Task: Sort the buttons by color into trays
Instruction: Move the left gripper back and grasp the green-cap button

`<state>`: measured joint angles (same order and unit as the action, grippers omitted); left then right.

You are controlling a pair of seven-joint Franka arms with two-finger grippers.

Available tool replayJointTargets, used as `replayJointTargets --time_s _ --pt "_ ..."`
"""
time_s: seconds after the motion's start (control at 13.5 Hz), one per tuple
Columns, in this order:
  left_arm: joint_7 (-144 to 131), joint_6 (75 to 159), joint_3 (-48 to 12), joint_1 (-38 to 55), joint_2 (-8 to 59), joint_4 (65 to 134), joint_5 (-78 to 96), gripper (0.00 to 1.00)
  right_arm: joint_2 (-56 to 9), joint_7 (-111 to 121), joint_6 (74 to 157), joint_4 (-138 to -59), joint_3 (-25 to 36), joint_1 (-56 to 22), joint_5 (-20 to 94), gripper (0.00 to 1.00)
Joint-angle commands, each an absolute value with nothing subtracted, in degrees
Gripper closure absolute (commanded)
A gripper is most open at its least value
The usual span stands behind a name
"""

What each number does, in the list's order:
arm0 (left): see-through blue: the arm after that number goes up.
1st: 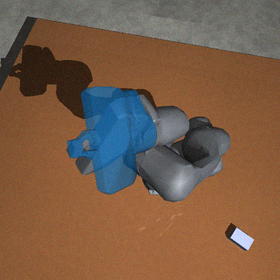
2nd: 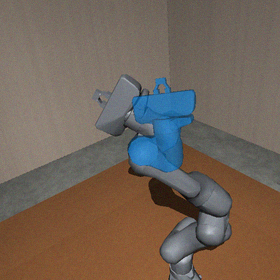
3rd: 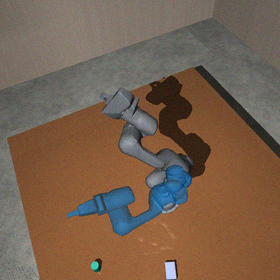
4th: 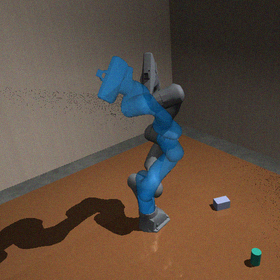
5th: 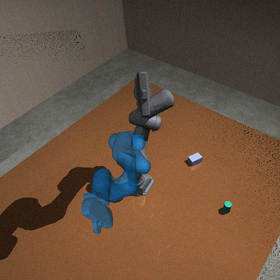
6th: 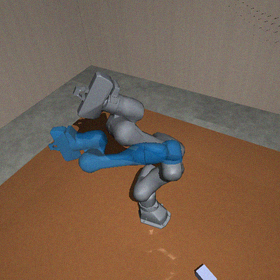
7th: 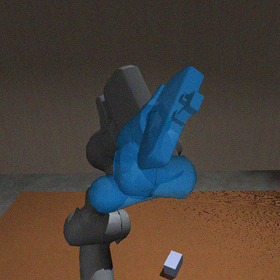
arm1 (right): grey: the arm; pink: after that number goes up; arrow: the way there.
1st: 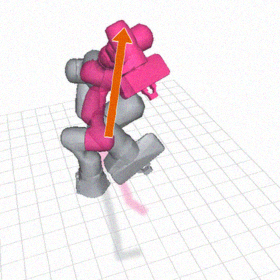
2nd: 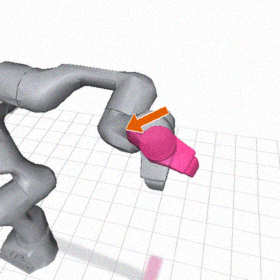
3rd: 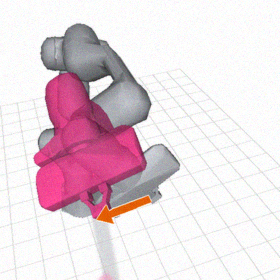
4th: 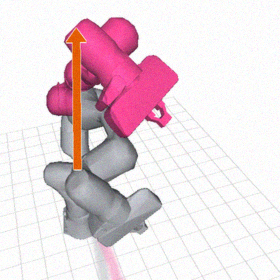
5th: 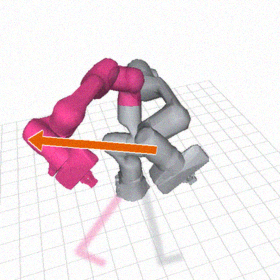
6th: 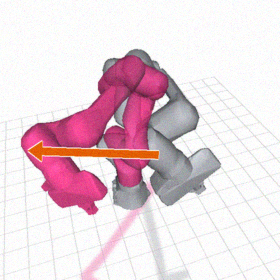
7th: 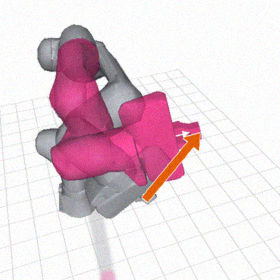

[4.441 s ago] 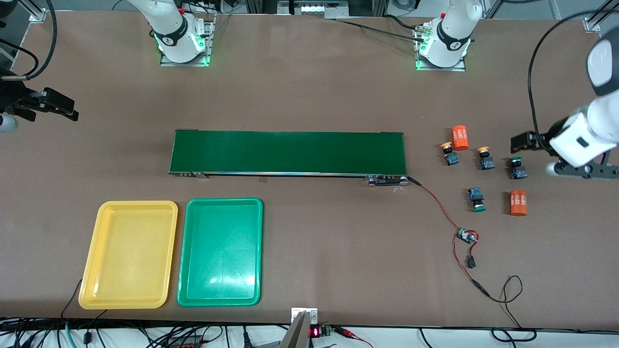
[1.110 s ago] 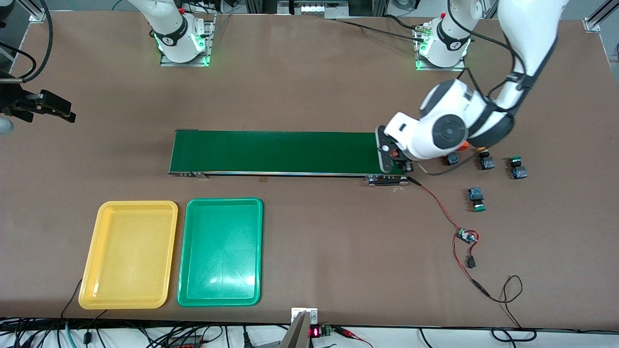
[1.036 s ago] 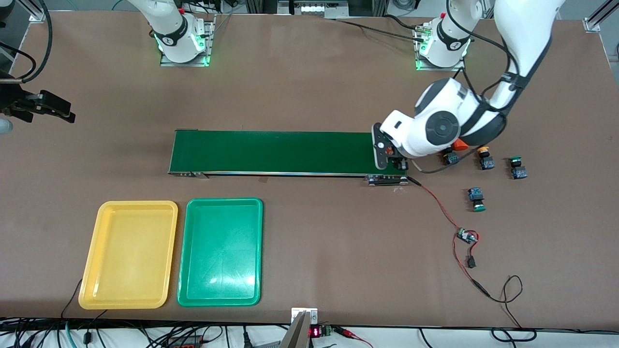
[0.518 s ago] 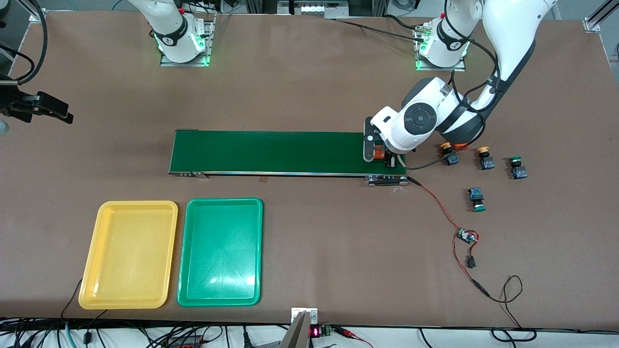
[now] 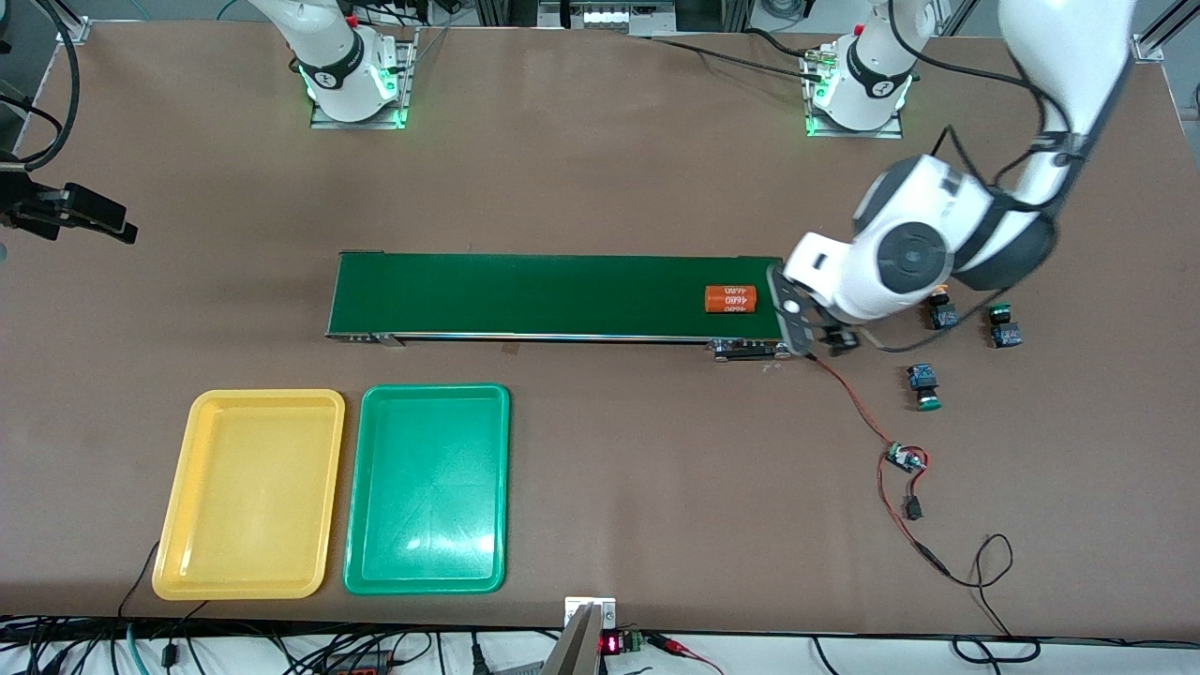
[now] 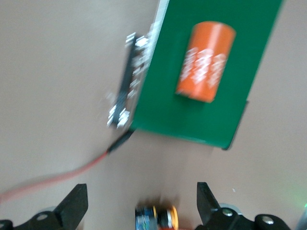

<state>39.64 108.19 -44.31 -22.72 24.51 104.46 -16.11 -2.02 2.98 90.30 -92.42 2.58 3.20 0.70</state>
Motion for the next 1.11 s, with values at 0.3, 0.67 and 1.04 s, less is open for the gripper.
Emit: replayJointTargets --time_s 0.3,0.67,1.04 --pt "10.77 105.20 -43.60 -31.73 25.93 100.81 -18.28 0.00 -1.85 2.81 91.14 -92.81 2.20 3.96 1.93 0.00" --pt "-4.05 108.73 -37.45 -31.73 35.12 91.88 -24.96 0.00 -1.85 2.81 91.23 -92.81 2.28 4.04 1.93 0.00" --pt "-6.93 112.05 -37.27 -35.06 40.69 92.80 -24.79 0.00 -1.85 2.81 91.14 -92.81 2.29 4.13 1.93 0.00"
